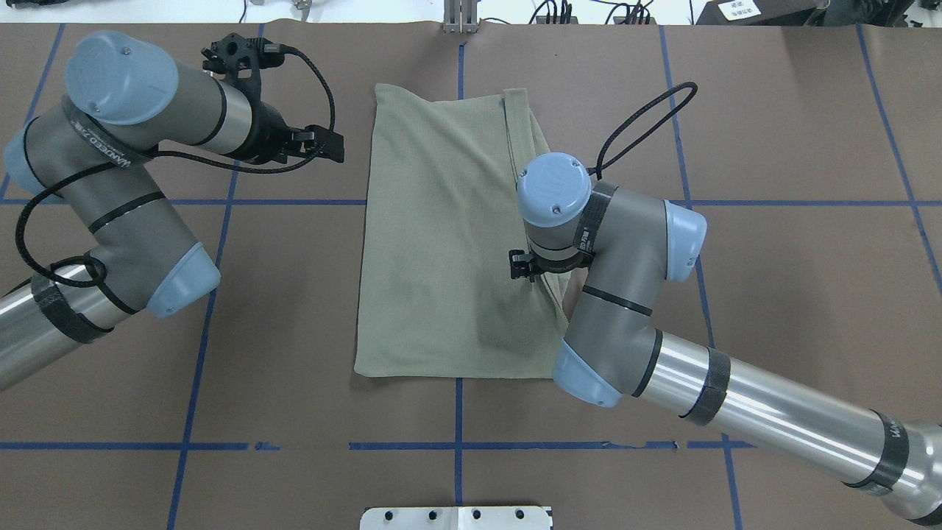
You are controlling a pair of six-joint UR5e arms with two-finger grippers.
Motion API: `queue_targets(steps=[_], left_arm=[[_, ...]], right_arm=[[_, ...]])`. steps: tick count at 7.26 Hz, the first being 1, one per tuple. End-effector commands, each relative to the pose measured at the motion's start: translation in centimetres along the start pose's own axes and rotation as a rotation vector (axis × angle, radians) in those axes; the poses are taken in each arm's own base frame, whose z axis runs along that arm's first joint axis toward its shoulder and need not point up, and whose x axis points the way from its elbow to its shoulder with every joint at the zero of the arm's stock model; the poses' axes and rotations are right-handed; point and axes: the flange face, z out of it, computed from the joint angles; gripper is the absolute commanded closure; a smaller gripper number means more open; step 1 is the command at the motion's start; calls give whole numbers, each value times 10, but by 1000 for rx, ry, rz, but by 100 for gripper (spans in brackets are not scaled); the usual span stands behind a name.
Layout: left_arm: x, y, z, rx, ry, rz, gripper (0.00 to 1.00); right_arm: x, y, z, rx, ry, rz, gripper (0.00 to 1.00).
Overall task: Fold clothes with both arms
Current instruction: 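Slide the right gripper along the folded edge away from the robot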
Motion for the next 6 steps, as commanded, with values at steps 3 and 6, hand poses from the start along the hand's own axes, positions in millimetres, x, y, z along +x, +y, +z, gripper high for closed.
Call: queue_targets(steps=[3, 6], left_arm=[[0, 0, 0, 0, 1, -1, 0], [4, -1, -2, 2, 7, -2, 0]], right_arm=[[22, -9, 5, -23, 6, -1, 0], [80, -22, 14, -51, 12, 8, 0]])
